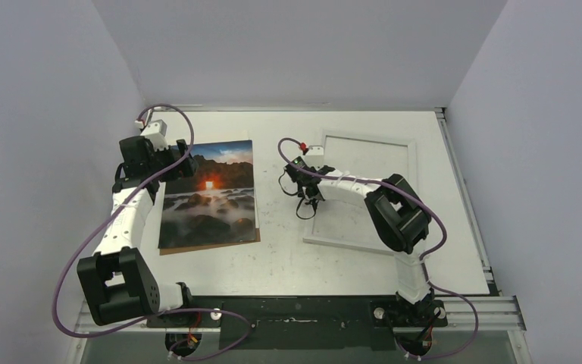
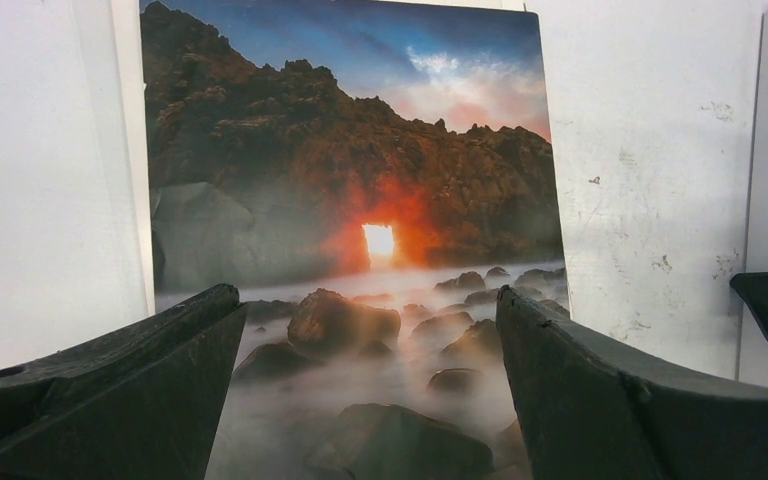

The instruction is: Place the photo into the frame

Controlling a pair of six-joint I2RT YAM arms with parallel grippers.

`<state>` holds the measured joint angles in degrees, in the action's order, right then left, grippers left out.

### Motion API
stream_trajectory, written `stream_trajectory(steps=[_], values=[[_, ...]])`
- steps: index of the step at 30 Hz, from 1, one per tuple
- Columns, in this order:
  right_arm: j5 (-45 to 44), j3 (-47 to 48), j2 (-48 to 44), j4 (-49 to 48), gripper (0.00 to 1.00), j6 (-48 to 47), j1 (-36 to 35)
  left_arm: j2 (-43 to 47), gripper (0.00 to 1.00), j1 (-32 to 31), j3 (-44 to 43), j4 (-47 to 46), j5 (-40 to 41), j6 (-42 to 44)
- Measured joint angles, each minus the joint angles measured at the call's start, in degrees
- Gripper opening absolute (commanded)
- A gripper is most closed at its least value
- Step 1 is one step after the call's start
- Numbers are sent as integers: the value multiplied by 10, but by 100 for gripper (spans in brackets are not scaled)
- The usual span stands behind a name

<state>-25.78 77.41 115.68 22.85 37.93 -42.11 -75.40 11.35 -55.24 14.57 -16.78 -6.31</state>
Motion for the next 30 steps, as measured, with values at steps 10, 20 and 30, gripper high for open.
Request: stream_trajectory(steps=[10,20,30], values=[[-1,16,4,25,12,7,-3,0,96,0,-1,15,0,0],[74,167,-7,92,10,7,-3,1,96,0,-1,23,0,-16],[164,270,-75,117,9,31,-3,21,96,0,7,20,-14,-51]])
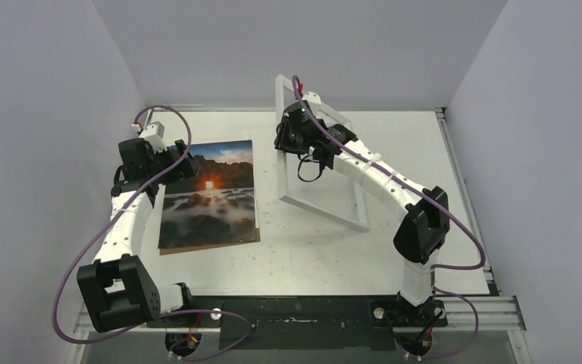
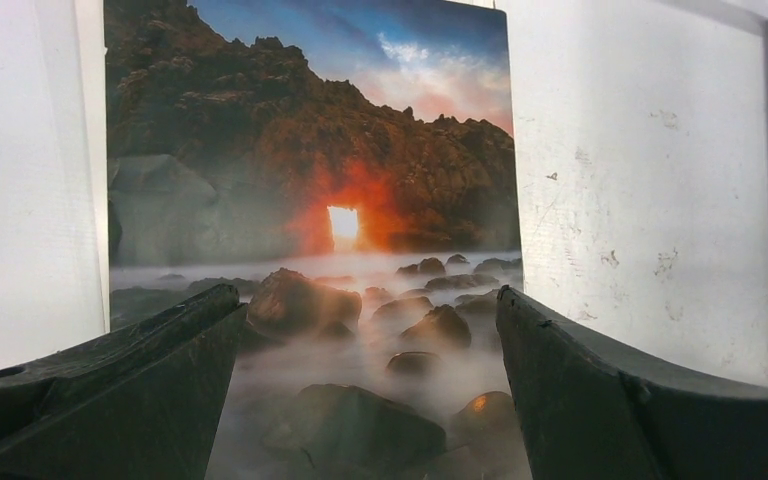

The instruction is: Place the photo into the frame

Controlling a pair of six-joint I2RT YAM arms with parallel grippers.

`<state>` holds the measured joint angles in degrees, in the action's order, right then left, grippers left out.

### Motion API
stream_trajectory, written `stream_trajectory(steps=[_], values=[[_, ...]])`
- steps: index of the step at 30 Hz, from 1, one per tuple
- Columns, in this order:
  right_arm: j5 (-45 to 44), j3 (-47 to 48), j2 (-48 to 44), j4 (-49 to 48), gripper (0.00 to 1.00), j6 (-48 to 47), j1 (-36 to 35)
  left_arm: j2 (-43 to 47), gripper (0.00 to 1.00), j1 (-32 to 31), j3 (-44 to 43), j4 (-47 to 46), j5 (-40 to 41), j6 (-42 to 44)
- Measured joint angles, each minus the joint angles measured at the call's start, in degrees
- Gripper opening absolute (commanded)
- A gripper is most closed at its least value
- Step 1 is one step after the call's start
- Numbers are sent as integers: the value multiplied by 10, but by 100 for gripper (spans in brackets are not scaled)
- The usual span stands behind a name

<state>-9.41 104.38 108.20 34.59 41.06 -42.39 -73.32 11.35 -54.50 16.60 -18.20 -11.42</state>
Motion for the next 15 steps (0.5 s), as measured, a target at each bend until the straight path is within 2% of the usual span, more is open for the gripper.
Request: stream_trajectory(steps=[10,15], values=[[139,11,-30,-47,8,82,35,33,96,0,4,1,-7,-12],[224,-59,-63,-153,7,149,79,34,96,-1,6,1,-7,-17]])
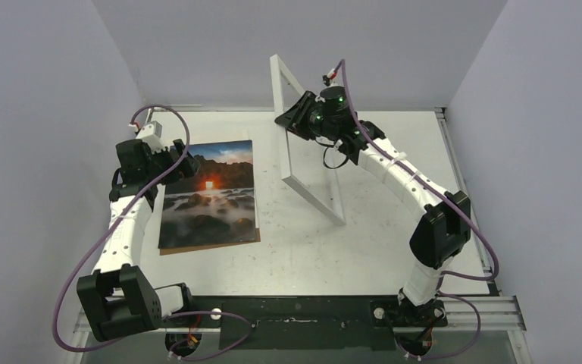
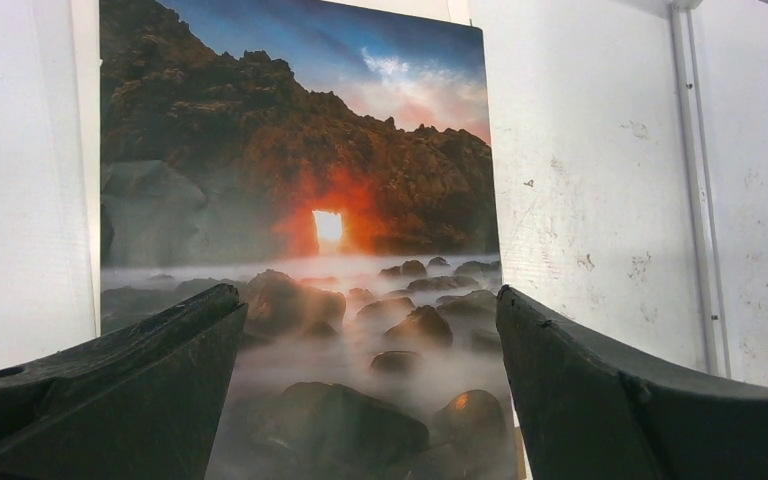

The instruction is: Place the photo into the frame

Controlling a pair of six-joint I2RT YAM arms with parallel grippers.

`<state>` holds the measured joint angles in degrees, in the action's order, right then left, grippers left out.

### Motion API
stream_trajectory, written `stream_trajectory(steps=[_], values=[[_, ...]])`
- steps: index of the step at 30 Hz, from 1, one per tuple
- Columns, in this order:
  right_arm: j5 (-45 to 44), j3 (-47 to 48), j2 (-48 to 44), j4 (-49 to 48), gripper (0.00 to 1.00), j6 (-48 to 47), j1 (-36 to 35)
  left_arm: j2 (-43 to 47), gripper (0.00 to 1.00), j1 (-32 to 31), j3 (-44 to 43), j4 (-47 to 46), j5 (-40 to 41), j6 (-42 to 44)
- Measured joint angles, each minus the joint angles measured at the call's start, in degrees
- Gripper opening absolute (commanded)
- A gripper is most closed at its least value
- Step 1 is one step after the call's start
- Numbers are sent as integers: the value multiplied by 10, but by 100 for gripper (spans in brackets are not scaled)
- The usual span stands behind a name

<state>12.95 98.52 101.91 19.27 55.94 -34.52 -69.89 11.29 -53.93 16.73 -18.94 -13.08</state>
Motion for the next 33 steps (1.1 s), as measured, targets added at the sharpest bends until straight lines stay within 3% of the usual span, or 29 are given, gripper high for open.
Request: stream_trajectory(steps=[11,17,24,29,33], values=[[90,-54,-12,-160,7,117,22,0,96,-8,0,-1,0,-12],[112,-65,-16,-199,7,146,18,0,96,-8,0,0,0,-12],[119,-213,-102,-288,9,177,62,0,96,-11,0,0,-3,-11],[132,-304,-158,-351,33,211,131,0,96,-21,0,0,-6,-8],[139,-319,-177,-340,54,200,182,0,96,-31,0,0,-6,-3]])
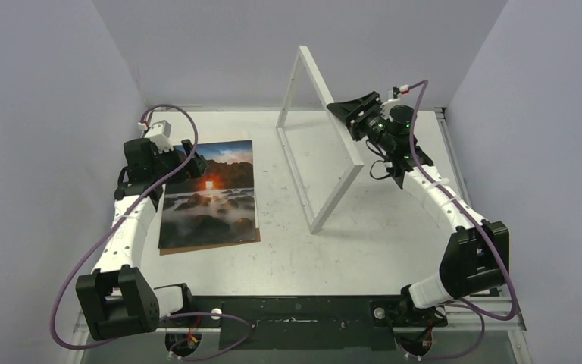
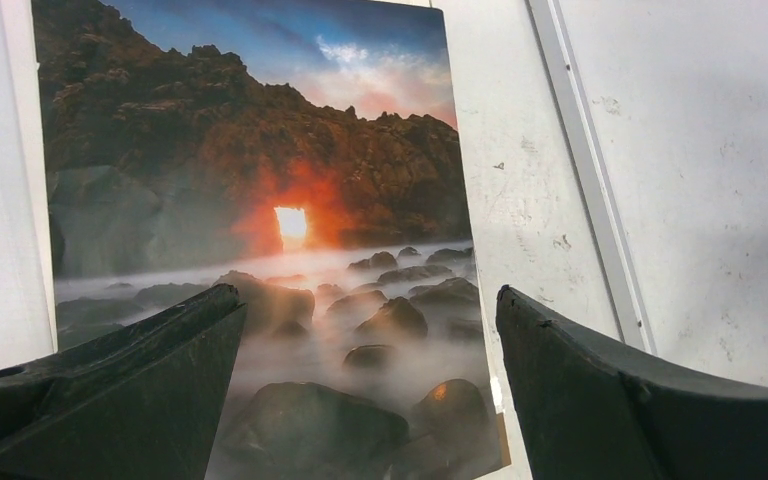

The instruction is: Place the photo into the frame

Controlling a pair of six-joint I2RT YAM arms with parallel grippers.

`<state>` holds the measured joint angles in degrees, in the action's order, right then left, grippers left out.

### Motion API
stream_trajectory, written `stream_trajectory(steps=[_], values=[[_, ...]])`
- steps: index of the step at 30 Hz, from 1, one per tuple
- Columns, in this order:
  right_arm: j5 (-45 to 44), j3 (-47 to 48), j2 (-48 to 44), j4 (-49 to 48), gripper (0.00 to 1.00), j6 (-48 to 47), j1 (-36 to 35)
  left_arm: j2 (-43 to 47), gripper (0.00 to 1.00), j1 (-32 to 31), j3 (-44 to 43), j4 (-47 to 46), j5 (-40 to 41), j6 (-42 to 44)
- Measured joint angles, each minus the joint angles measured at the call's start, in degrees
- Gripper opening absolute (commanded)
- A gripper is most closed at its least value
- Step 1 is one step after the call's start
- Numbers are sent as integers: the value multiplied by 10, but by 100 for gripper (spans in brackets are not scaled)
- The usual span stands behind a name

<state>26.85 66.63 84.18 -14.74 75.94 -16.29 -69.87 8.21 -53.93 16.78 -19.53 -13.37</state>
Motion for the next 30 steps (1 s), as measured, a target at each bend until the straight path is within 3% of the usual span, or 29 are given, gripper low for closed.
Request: stream_trajectory(steps=[3,7,14,22,30], values=[[7,-1,-1,28,67,-25,38,0,96,-5,0,0,0,1],[15,-24,-8,59,69,-55,85,0,96,-10,0,0,1,1],[36,-65,-12,102,68,-90,126,-1,96,-15,0,0,7,4],[56,-110,-17,110,55,-95,140,-2,96,-18,0,0,13,6],[79,-167,-23,110,59,-110,179,-2,96,-19,0,0,15,16]])
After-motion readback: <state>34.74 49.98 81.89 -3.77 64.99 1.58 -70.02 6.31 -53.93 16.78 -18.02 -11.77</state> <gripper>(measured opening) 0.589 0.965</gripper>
